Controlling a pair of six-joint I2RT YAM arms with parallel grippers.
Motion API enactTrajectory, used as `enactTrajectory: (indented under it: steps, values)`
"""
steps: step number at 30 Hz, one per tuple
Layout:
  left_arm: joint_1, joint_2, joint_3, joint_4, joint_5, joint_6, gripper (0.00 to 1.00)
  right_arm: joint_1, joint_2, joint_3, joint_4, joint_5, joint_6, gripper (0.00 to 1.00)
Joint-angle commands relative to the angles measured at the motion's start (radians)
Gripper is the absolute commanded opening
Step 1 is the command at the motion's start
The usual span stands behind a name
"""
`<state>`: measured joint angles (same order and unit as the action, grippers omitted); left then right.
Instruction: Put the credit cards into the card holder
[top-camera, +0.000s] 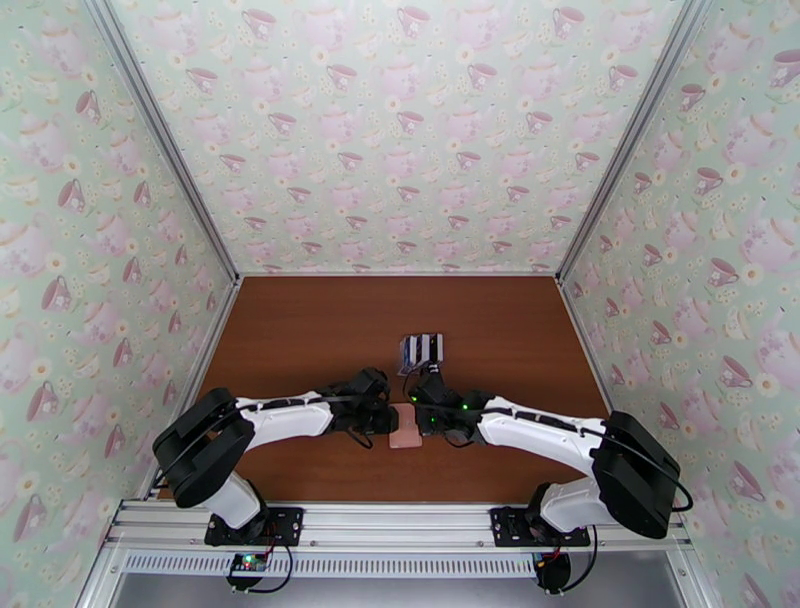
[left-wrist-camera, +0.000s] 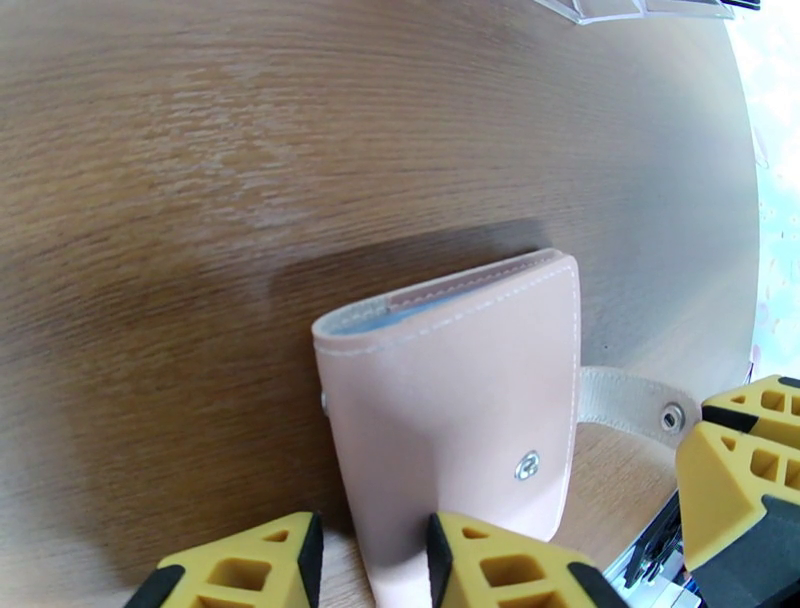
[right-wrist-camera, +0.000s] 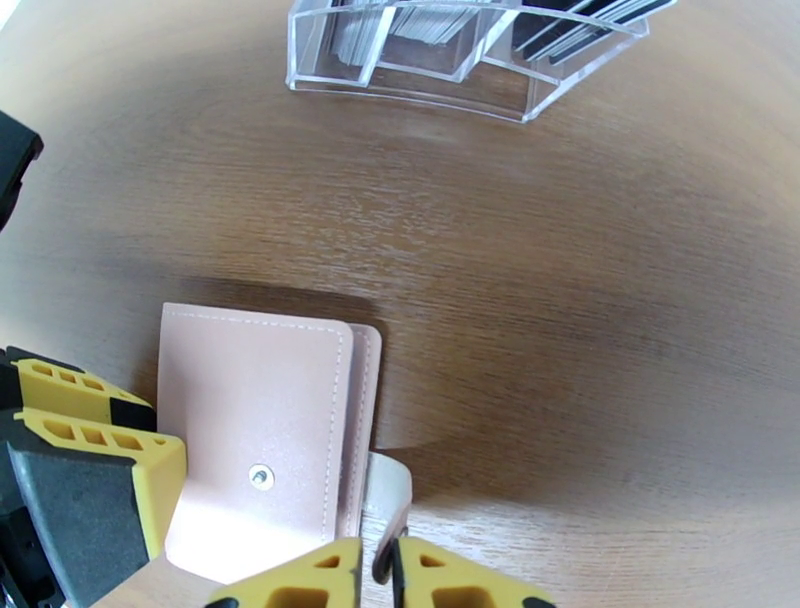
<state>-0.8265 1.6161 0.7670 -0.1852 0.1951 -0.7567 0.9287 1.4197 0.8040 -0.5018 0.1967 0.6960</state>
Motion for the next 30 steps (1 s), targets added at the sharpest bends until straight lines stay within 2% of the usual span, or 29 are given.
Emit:
enactTrajectory:
  steps: [1, 12, 22, 30]
  values:
    - [-0.003, -0.019, -0.014, -0.001, -0.007, -0.006, 0.35, -0.007, 0.004, 0.004, 0.008, -0.001, 0.007, 0.14]
    - [-0.003, -0.012, -0.015, -0.003, -0.011, -0.008, 0.34, -0.008, -0.020, 0.007, 0.025, -0.021, 0.003, 0.00]
    - [0.000, -0.007, -0.021, 0.004, -0.013, -0.013, 0.23, -0.007, -0.004, 0.011, 0.091, -0.145, -0.005, 0.00]
    - [0.000, -0.007, -0.027, 0.014, -0.013, -0.020, 0.22, -0.008, 0.039, 0.007, 0.118, -0.193, -0.009, 0.00]
